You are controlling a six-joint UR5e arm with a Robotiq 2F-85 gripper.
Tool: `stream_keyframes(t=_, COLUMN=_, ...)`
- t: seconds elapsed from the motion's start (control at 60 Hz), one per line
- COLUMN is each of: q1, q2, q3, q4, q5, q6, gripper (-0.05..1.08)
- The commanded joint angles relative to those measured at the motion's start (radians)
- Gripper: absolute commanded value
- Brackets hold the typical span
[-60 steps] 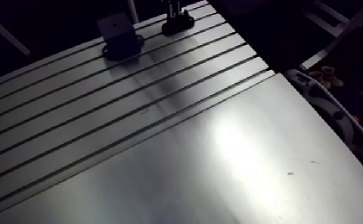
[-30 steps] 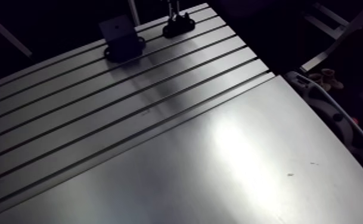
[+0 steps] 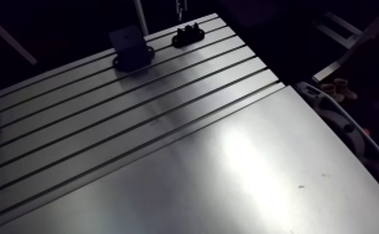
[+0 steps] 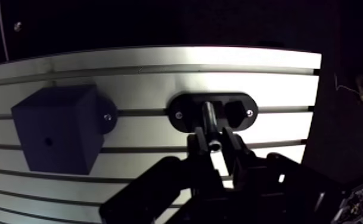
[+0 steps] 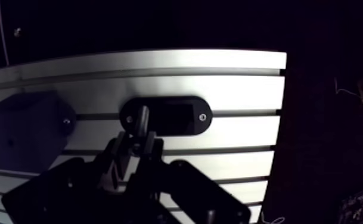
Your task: Pick up the M10 bolt and insert it into the hole until fully seated.
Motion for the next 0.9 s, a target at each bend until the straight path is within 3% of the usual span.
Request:
stream_keyframes(t=0.017, q1=0.021, q2=-0.012, q3=-0.009, q4=0.006, q5=0.0, q6=0.001, gripper=0.98)
stream_keyframes(t=0.183, q1=0.047, q2=-0.034, q3=-0.027, q4=0.058, q5=0.002, q6=0.018, gripper=1.08)
stream_keyframes(t=0.417, q1=0.074, q2=-0.059, q3=-0.063, q4=0.158, q5=0.001, q6=0.043, gripper=1.08)
stream_keyframes(t=0.65, q1=0.084, q2=-0.06, q3=-0.193, q4=0.385, q5=-0.006, q6=0.1, gripper=1.08)
stream_keyframes(t=0.9, q1=0.136, q2=-0.022, q3=-0.285, q4=0.513, q5=-0.008, q6=0.138, gripper=1.08)
